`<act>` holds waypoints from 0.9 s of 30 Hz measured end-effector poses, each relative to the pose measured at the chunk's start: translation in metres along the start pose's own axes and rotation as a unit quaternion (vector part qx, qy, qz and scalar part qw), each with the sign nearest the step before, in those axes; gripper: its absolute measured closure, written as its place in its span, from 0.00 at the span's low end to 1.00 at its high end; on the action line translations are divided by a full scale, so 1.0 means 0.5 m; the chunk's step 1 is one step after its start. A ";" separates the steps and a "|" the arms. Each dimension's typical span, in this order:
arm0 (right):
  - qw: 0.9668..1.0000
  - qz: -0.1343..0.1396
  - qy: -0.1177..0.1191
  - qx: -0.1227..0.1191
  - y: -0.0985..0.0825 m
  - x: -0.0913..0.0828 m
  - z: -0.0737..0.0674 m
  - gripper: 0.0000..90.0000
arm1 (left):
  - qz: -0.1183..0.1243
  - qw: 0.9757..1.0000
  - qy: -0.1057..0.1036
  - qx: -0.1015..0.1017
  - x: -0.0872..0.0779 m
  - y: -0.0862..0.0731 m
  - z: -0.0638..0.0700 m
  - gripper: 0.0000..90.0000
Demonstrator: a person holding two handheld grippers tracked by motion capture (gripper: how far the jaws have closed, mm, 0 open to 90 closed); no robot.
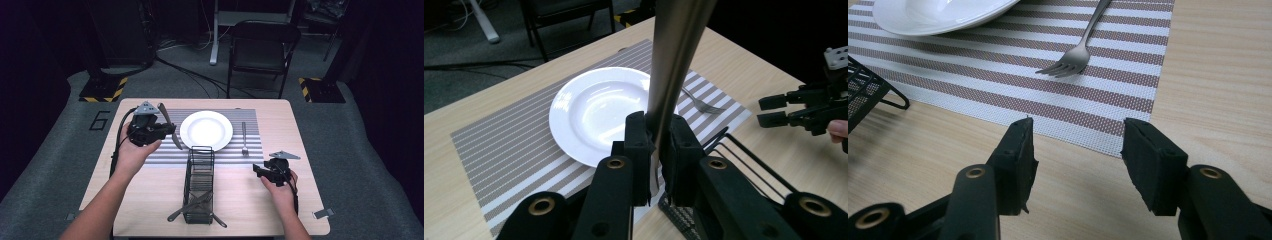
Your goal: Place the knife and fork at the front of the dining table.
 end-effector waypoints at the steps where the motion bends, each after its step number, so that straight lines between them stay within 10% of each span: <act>1: 1.000 0.000 0.000 0.000 0.000 0.000 0.000 0.51 | 0.000 1.000 0.005 -0.004 0.003 -0.008 -0.009 0.91; 27: 1.000 -0.004 0.000 0.000 -0.003 0.002 -0.003 0.51 | -0.009 0.997 0.059 -0.051 0.026 -0.114 -0.111 0.91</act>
Point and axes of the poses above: each handheld gripper's, and its own axes: x roughly forward along the jaws, y roughly out of its top, z roughly to its right, the point moved 8 cm from there along x, roughly forward along the jaws, and after that the axes turned 6 degrees about -y, right-handed, at the moved point
